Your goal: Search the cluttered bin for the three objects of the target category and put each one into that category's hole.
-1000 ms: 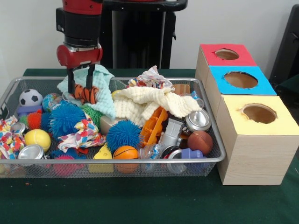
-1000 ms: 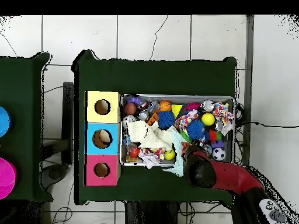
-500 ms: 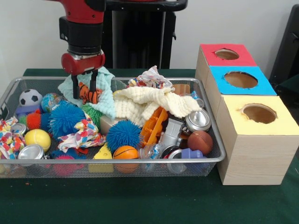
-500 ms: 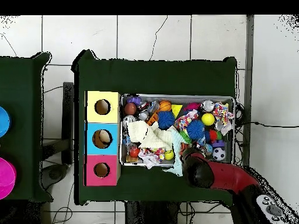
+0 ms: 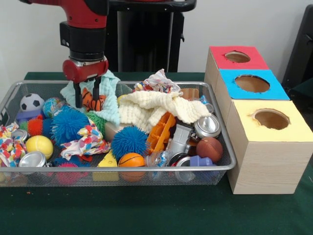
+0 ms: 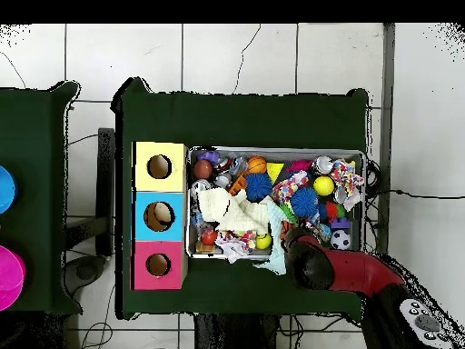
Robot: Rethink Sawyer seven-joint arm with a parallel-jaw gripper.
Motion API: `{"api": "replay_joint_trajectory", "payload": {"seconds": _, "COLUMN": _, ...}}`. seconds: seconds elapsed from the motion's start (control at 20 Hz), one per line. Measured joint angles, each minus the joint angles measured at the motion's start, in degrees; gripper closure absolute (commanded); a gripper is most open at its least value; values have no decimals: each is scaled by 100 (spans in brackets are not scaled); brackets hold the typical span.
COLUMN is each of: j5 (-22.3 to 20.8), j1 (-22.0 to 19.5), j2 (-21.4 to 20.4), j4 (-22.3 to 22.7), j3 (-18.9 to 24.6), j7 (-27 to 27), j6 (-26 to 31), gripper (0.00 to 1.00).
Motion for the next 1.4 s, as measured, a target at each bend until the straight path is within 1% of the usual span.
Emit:
{"api": "replay_joint_trajectory", "payload": {"seconds": 0.2, "j5": 1, "j1": 0, "j2": 29, "j4": -35, "j3": 1, "j7": 0, "j6": 0, "gripper": 0}}
{"api": "replay_joint_trajectory", "payload": {"seconds": 0.25, "j5": -1, "j1": 1, "j2": 49, "j4": -42, "j3": 0, "j7": 0, "j6": 4, "gripper": 100}}
{"api": "replay_joint_trajectory", "payload": {"seconds": 0.65, "j5": -4, "j1": 49, "j2": 182, "j4": -71, "j3": -1, "j7": 0, "j6": 0, "gripper": 100}}
{"api": "replay_joint_trajectory", "payload": {"seconds": 1.15, "j5": -6, "j1": 60, "j2": 166, "j4": -92, "j3": -2, "j7": 0, "j6": 11, "gripper": 100}}
{"api": "replay_joint_trajectory", "payload": {"seconds": 1.4, "j5": -8, "j1": 52, "j2": 91, "j4": -85, "j3": 37, "j7": 0, "j6": 117, "gripper": 100}}
